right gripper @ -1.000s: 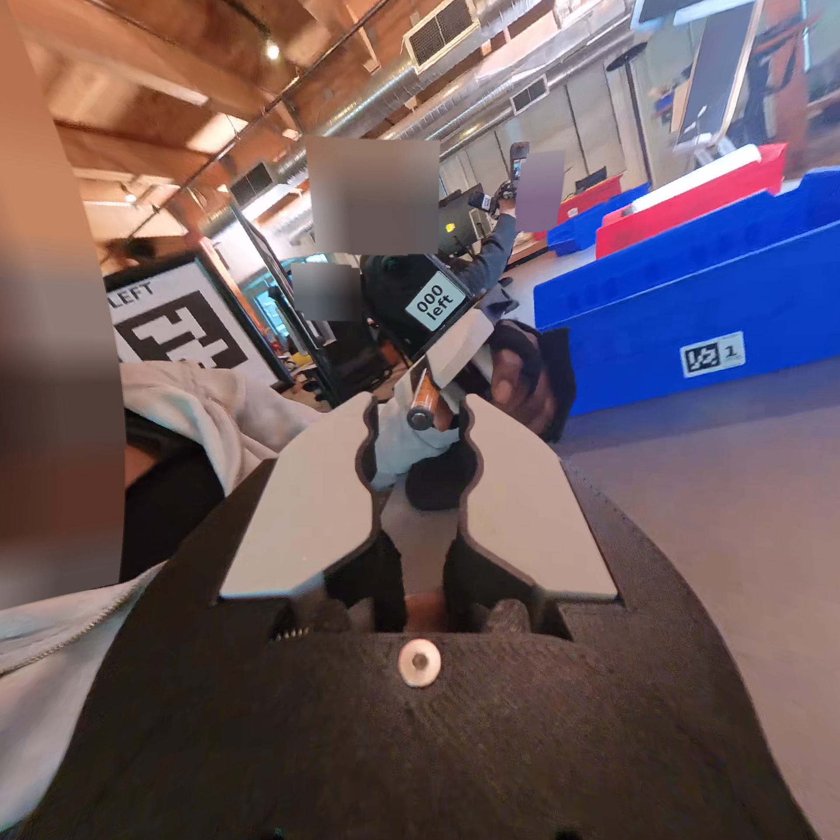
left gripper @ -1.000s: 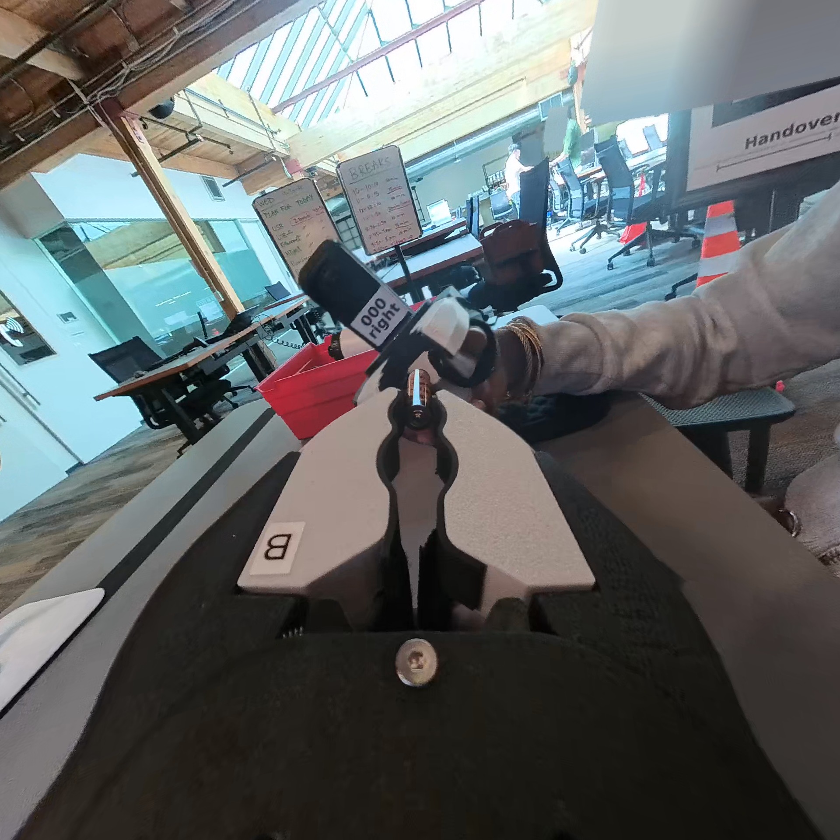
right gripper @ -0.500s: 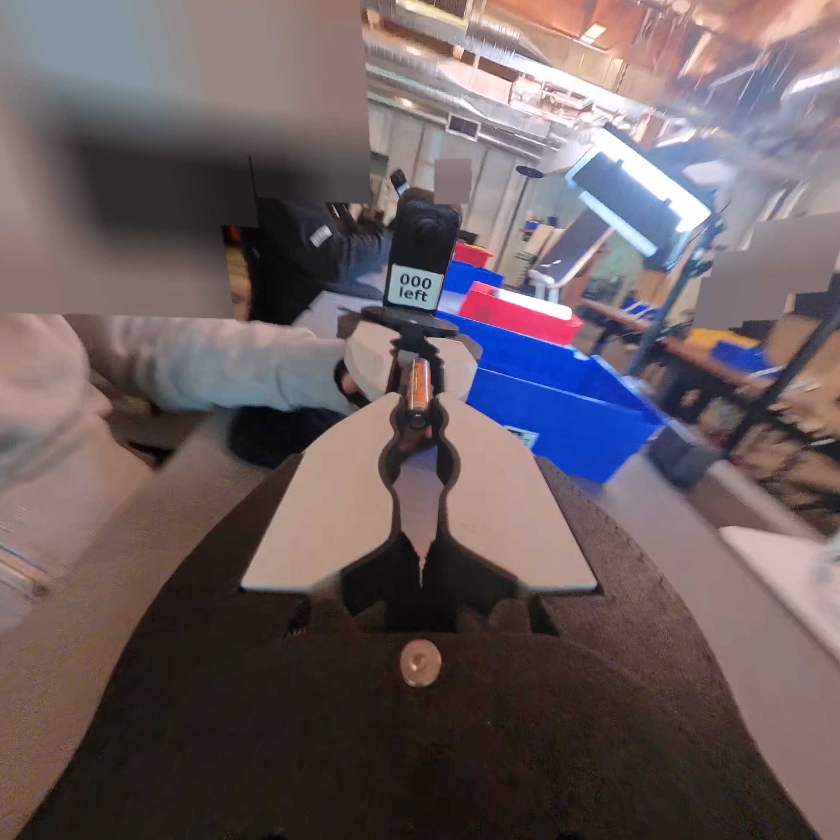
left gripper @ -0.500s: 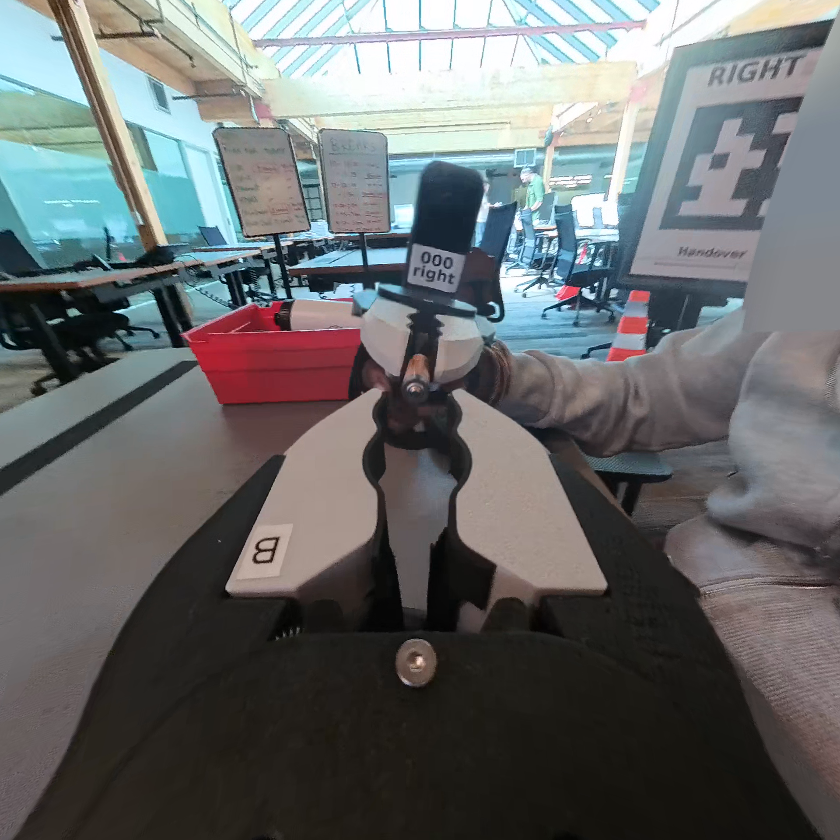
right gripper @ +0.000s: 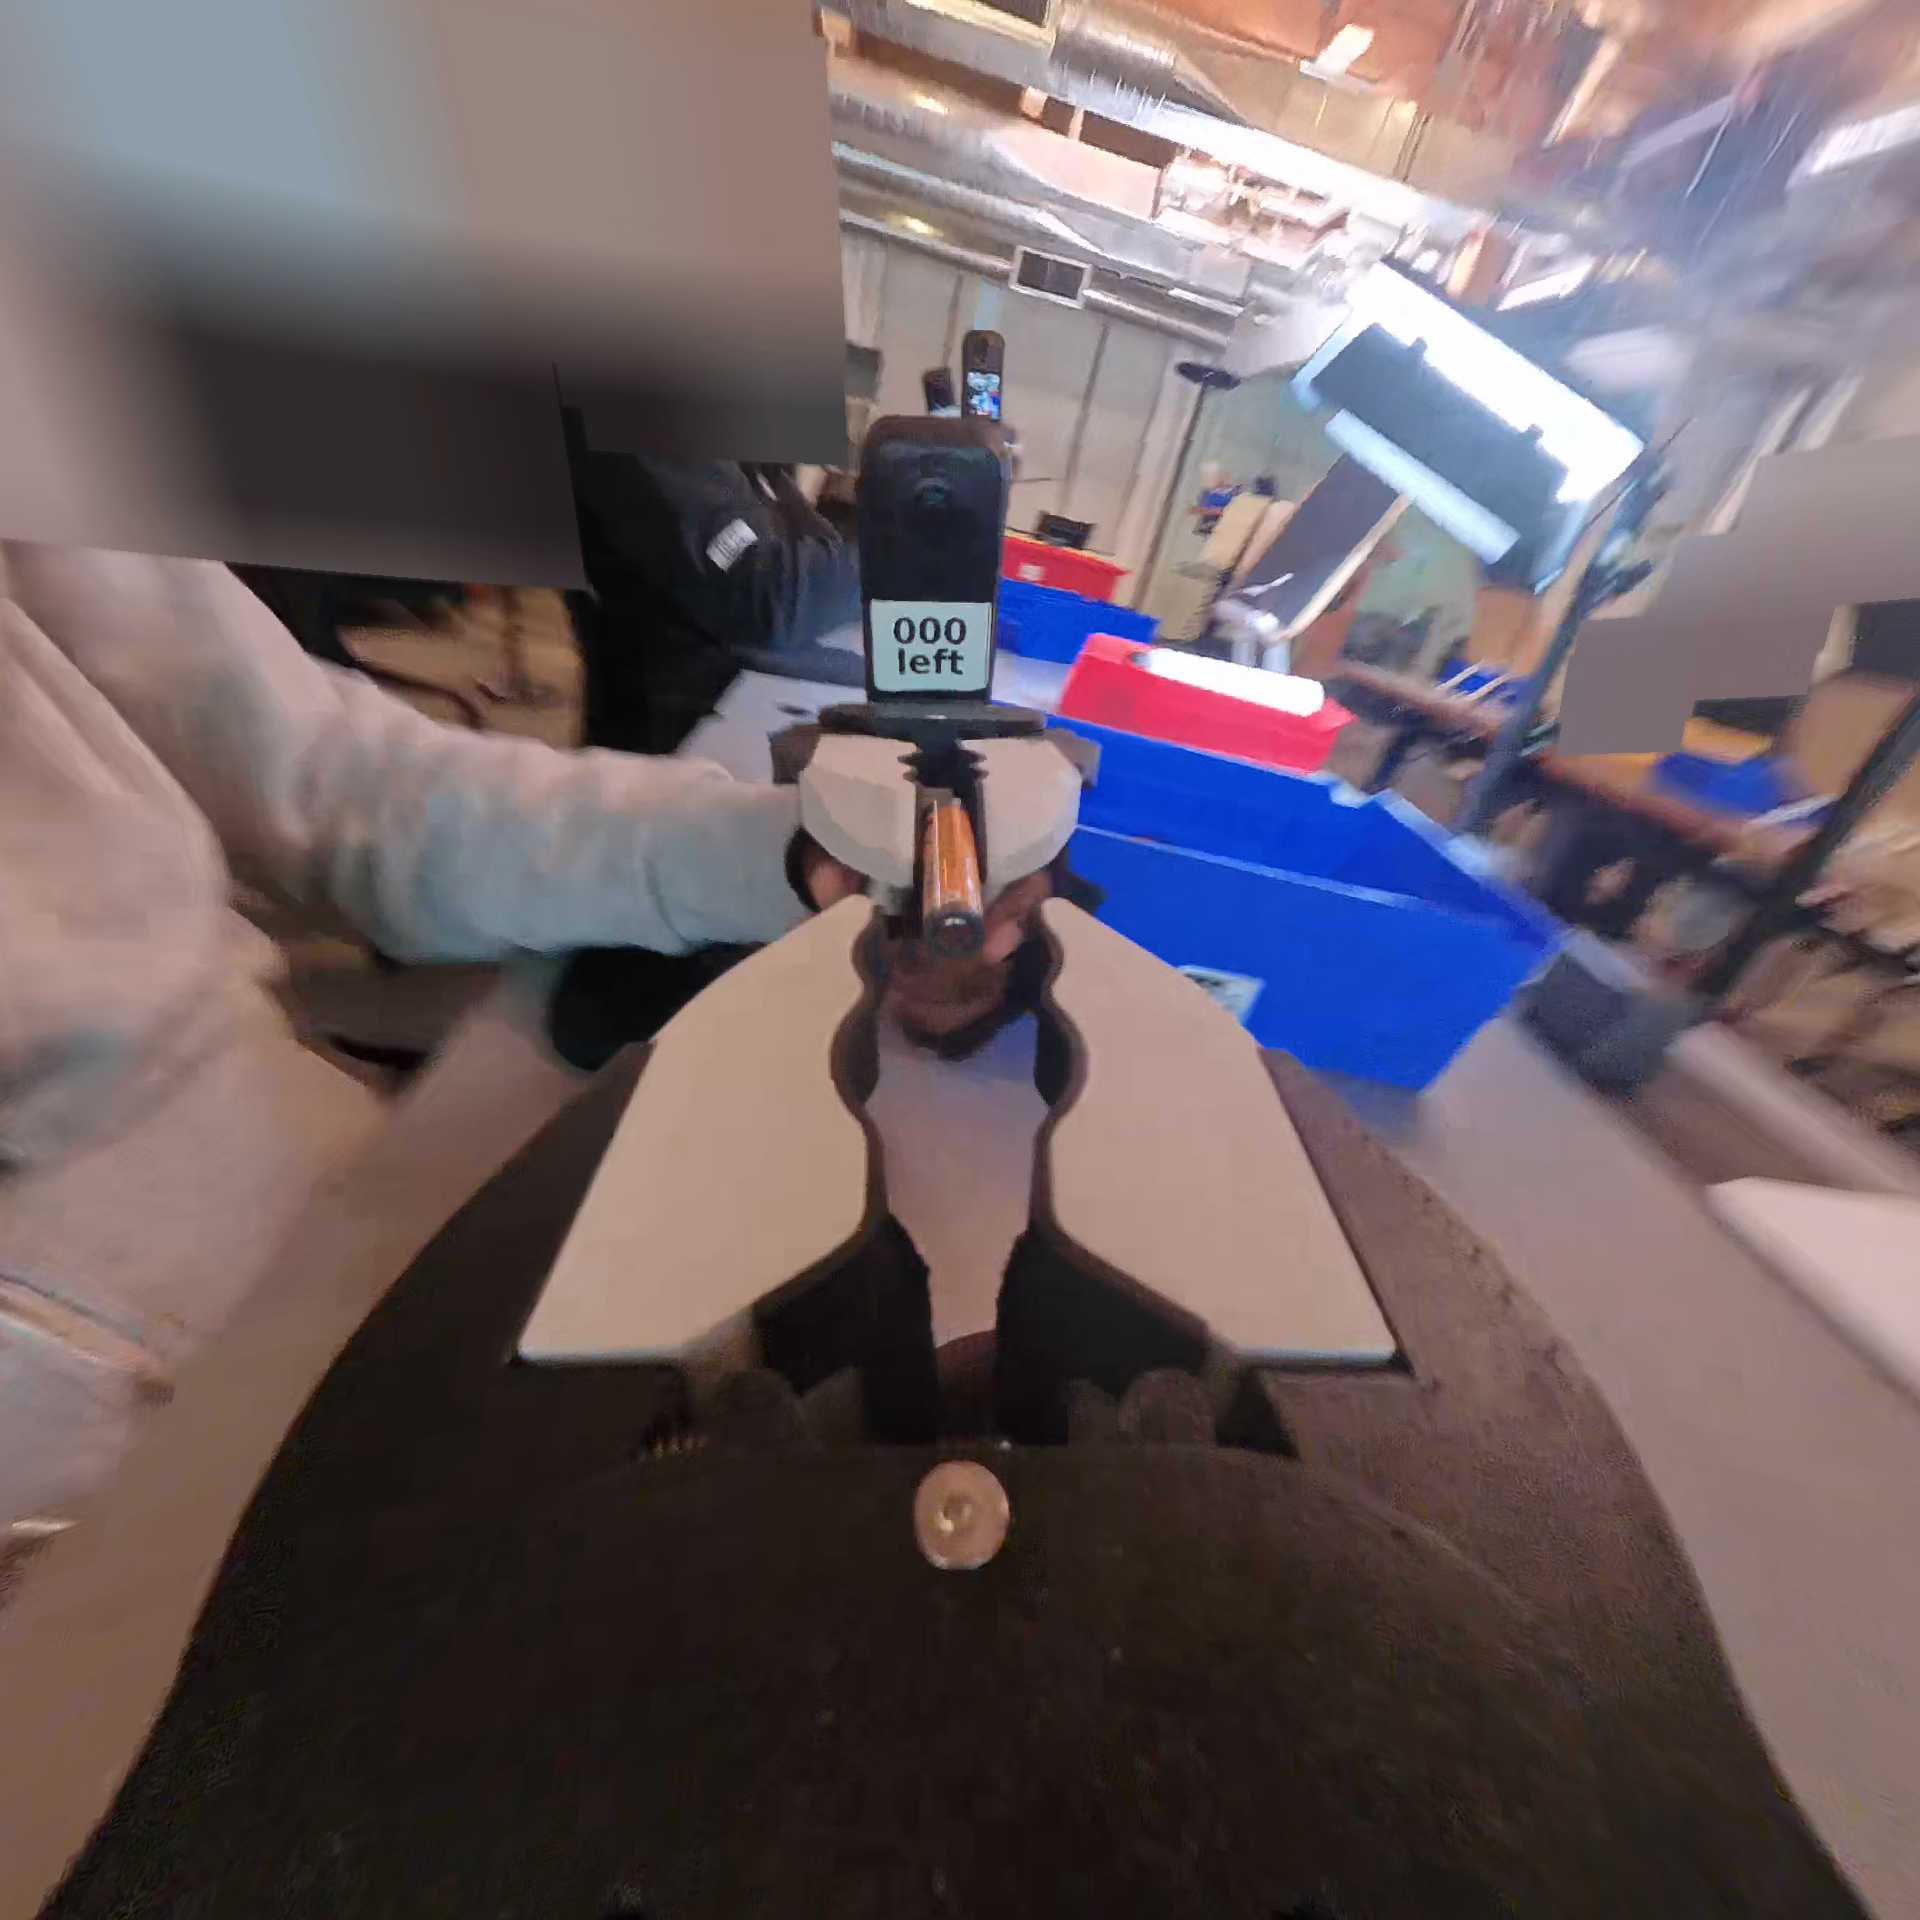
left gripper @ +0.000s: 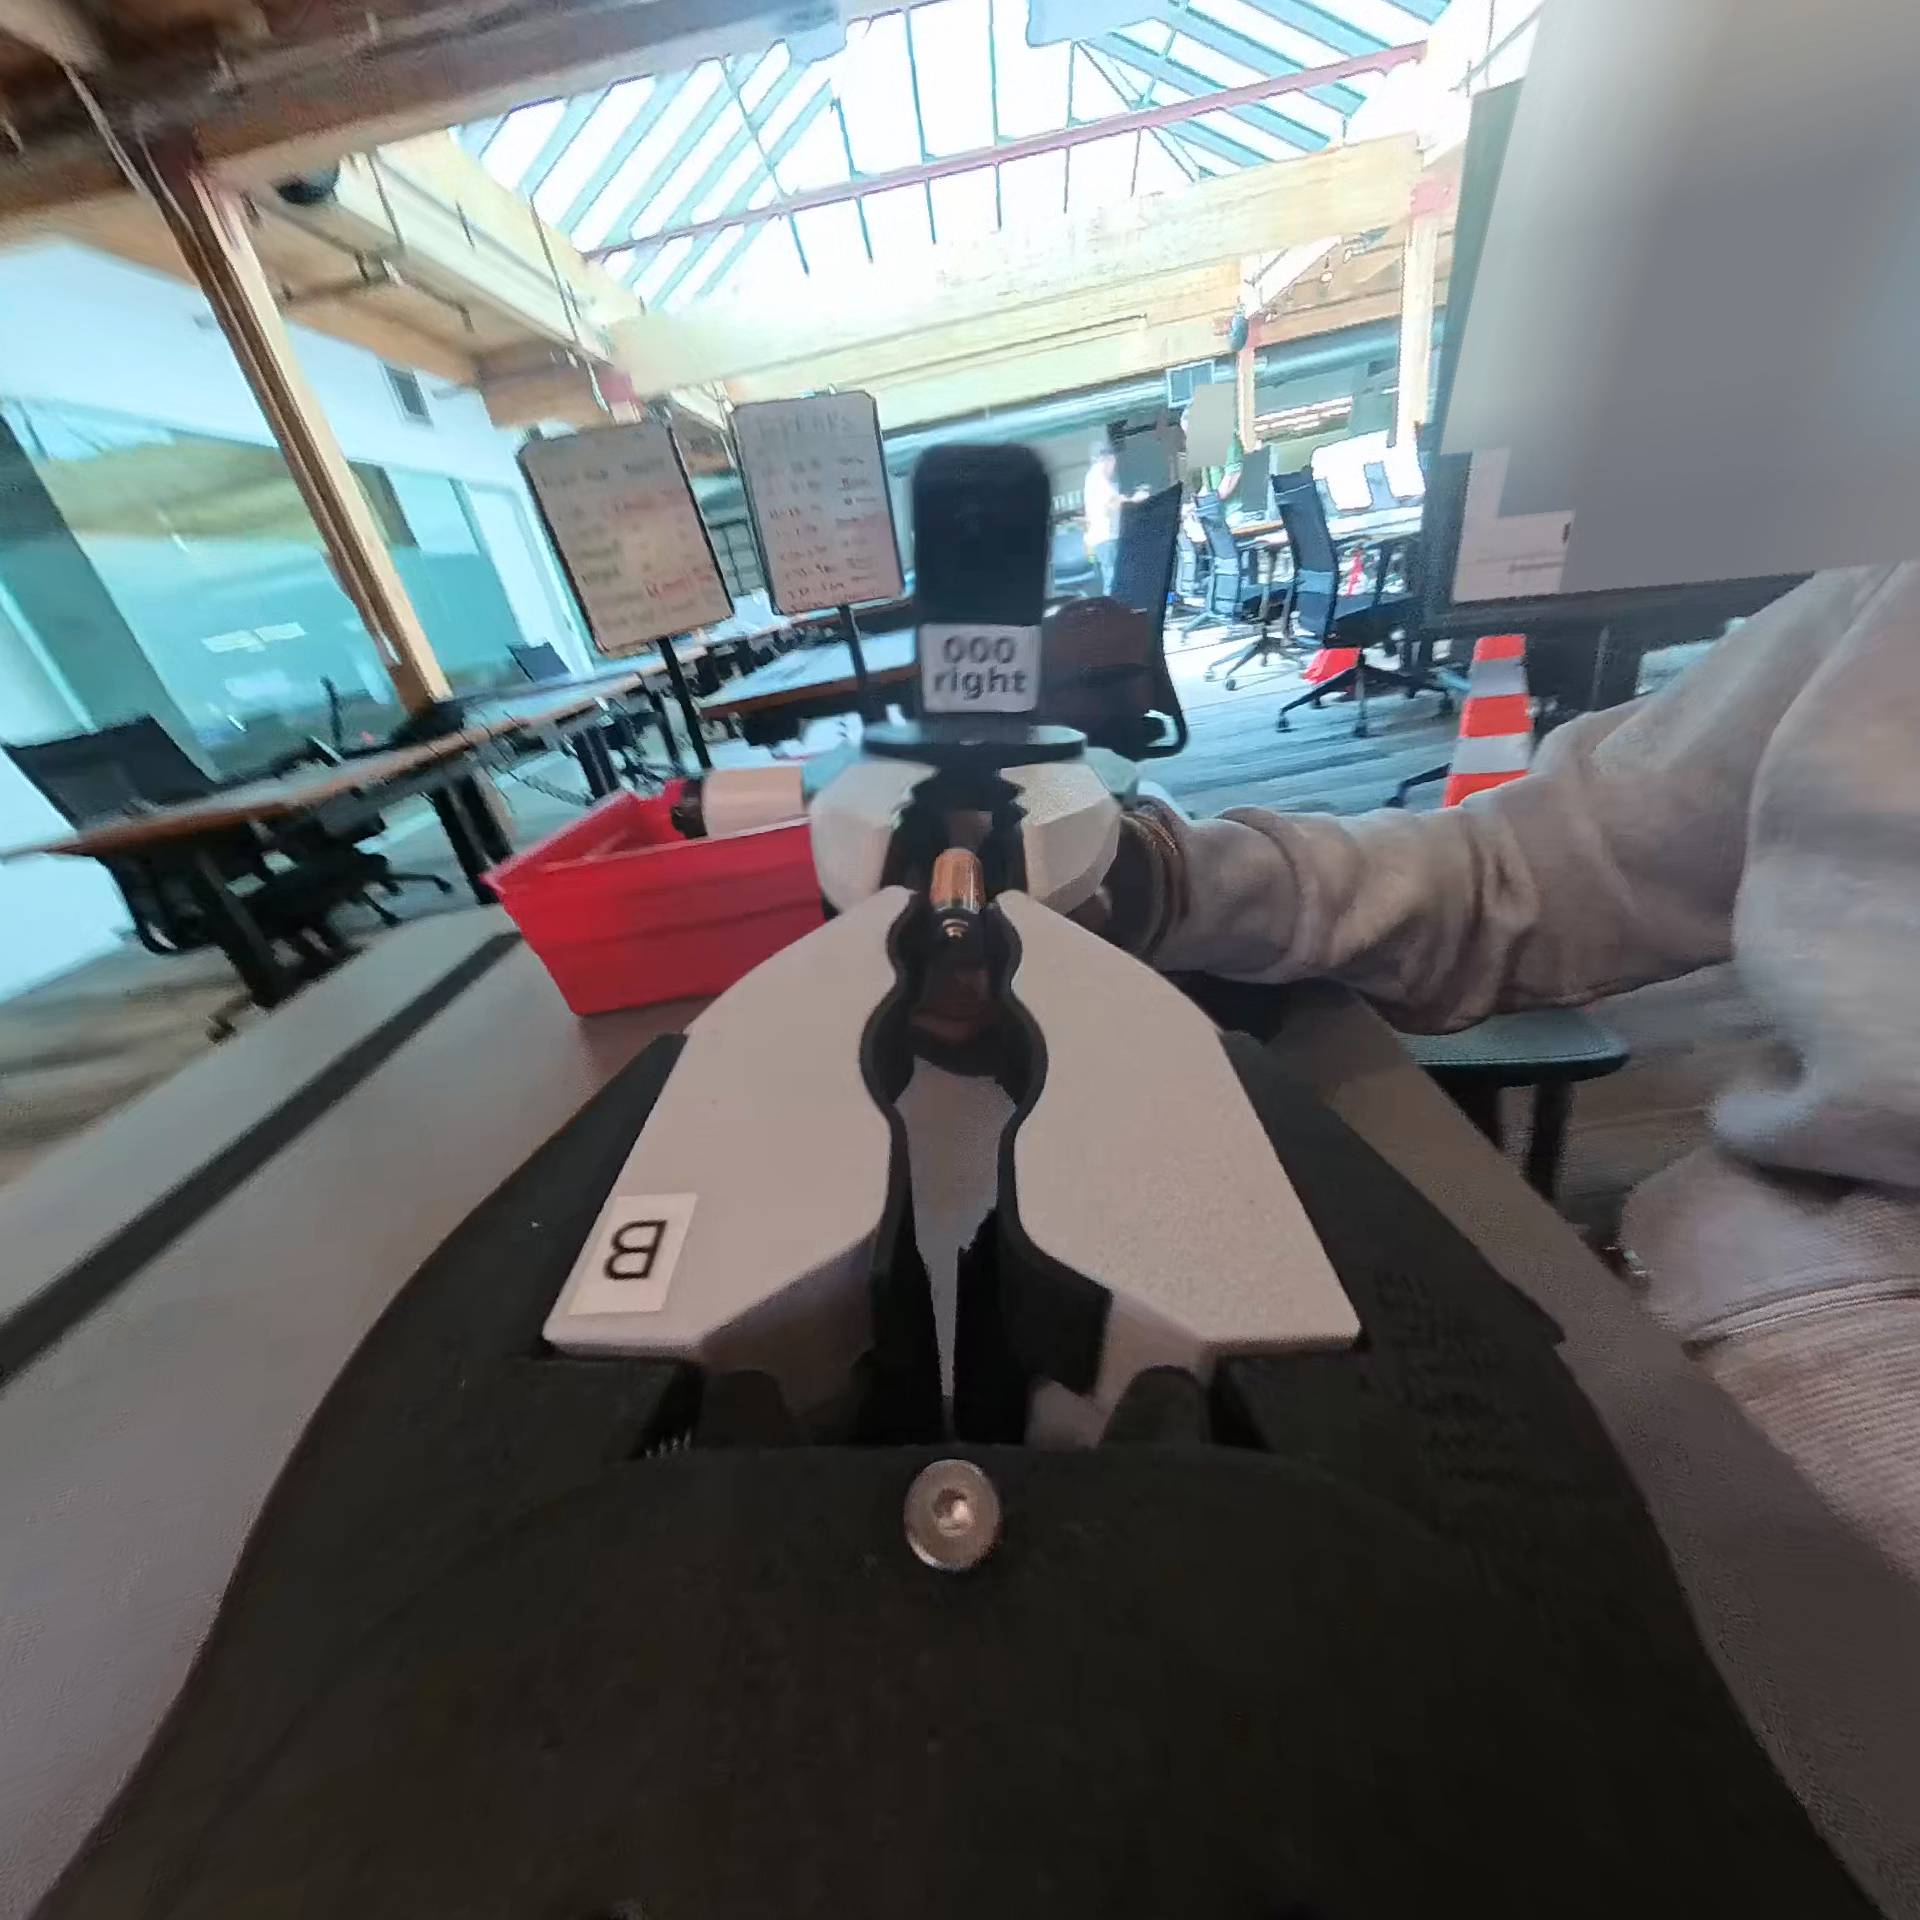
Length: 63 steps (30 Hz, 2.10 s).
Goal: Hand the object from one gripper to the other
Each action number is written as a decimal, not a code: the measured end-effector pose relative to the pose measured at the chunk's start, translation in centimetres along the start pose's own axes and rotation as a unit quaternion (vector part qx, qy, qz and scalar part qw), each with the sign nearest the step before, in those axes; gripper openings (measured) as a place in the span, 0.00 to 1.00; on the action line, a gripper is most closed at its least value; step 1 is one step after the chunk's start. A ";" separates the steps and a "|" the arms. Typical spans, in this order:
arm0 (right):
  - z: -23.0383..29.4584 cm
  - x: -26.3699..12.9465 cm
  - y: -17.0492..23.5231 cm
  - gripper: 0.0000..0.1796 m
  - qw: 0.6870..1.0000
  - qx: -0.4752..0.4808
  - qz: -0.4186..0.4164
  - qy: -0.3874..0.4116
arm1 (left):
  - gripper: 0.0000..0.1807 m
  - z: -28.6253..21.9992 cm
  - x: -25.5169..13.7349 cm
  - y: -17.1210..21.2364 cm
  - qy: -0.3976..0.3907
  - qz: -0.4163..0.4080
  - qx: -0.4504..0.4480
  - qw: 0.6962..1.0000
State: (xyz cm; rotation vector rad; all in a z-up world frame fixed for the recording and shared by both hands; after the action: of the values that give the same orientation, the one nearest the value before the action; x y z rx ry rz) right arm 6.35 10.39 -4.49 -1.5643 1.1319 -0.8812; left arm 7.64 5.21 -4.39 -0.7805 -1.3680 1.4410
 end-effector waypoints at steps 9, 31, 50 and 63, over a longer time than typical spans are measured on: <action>-0.3 -0.5 -0.4 0.13 0.918 0.348 -0.136 -0.136 | 0.06 -0.2 0.1 -0.1 -0.026 -0.012 0.100 0.995; 0.7 -0.2 -0.8 0.06 0.980 -0.190 0.043 0.039 | 0.06 0.0 -0.1 -0.2 0.025 0.011 -0.078 0.997; 0.1 -0.2 -0.5 0.06 0.938 0.301 -0.124 -0.121 | 0.06 -0.5 0.0 -0.7 -0.022 -0.039 0.118 0.992; 0.9 -0.5 -1.6 0.06 0.997 -0.067 -0.035 -0.010 | 0.11 -0.5 -0.1 -0.7 0.013 -0.025 -0.014 0.999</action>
State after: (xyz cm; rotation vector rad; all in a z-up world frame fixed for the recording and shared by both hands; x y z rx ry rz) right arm 7.43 11.25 -3.17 -1.7272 1.1471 -0.8478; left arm 8.27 5.20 -3.76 -0.7749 -1.3820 1.3706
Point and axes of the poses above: each gripper's, where its closed fingertips meet, x out along the fingers, y out of its underside, z = x × y across the jaws, the point moved 3 cm from there along -x, back along the fingers, and after that the axes turned 11 degrees about -y, right-handed, at the moved point
